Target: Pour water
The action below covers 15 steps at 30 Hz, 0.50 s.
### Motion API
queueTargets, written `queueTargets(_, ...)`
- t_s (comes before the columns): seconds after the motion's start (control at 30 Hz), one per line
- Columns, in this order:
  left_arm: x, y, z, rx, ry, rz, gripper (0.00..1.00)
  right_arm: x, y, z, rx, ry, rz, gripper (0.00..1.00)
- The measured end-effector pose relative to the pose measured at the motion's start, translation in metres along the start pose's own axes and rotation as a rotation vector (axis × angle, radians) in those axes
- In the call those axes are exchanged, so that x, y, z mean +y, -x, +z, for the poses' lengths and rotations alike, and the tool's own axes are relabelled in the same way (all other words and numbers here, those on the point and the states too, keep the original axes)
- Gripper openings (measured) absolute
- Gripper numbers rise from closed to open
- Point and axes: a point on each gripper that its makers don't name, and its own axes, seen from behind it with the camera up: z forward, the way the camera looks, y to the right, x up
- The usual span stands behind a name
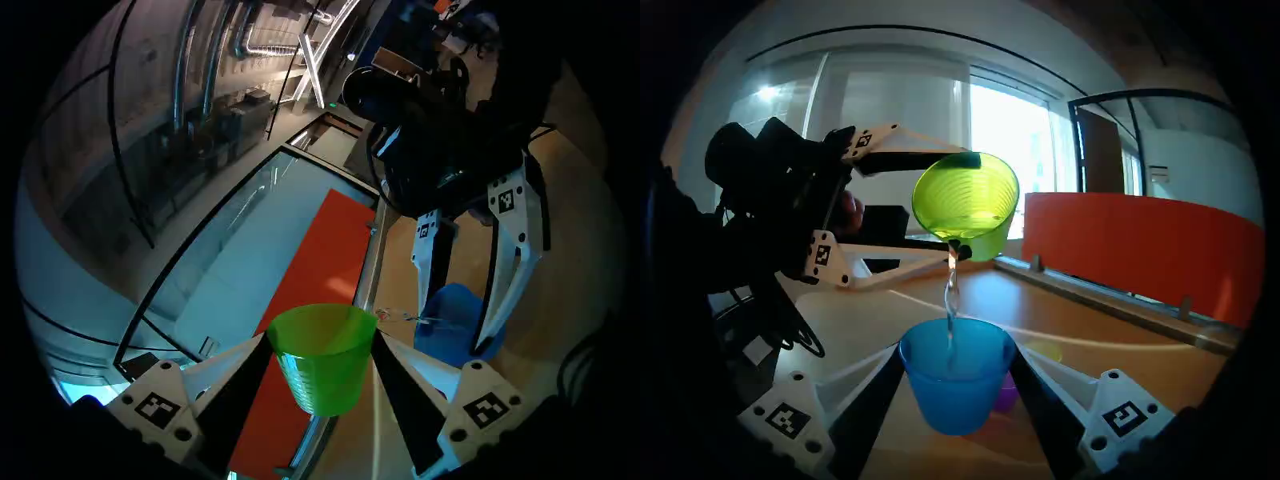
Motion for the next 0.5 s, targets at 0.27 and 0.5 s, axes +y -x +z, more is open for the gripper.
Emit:
queueTargets(0.27, -0.0033, 0.0, -0.0002, 0.002, -0.006, 0.013, 0.87, -0.0012, -0.0004, -0.0003, 0.002, -0.002, 0.0, 0.91)
queueTargets(0.5, -0.0031, -0.0014, -0.0015, 0.002, -0.009, 0.038, 0.87, -0.0025, -0.0012, 0.0009, 0.003, -0.003, -0.003, 0.91)
